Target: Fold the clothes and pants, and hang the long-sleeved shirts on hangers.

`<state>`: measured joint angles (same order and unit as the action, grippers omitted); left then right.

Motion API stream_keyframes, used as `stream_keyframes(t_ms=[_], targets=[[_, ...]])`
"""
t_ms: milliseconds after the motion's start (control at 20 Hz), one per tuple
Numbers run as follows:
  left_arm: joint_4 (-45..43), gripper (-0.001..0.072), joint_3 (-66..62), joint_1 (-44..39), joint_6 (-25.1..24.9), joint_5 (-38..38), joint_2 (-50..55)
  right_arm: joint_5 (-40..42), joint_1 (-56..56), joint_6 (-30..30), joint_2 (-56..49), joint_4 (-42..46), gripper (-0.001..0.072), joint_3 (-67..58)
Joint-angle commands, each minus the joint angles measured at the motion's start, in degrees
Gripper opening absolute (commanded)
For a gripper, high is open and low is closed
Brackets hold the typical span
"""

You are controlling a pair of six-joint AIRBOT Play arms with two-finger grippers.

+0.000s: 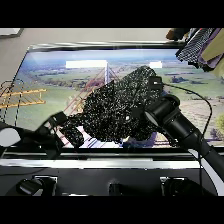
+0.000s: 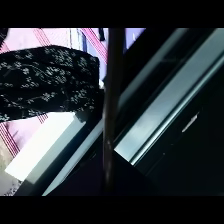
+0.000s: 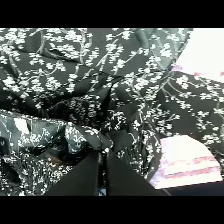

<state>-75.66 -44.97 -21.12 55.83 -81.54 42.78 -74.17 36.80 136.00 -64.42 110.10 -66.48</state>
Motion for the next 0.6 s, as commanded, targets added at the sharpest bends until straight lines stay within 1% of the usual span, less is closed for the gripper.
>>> stream_keyframes(t_ms=[0,200,350,400,550], targets=[[-2.4,0.0015,3.8,-4.6,-2.0,-2.5,-0.9,-1.5,0.0,0.6,0.0,2.6,0.0033,0.0],[-5.4,0.0015,4.3,-4.6,-6.2,-1.6,-0.7,-1.4,0.0,3.2,-0.1,3.5,0.0033,0.0],[-5.4,0.0015,4.3,-4.6,-7.2,0.5,0.4,0.9,0.0,3.2,-0.1,3.5,0.0033,0.0],[-5.4,0.0015,4.3,-4.6,-8.0,0.7,1.1,1.2,0.1,3.2,-0.1,3.4,0.0033,0.0],[-5.7,0.0015,4.3,-4.5,-8.1,2.8,3.0,1.0,0.1,2.5,0.0,2.8,0.0033,0.0]])
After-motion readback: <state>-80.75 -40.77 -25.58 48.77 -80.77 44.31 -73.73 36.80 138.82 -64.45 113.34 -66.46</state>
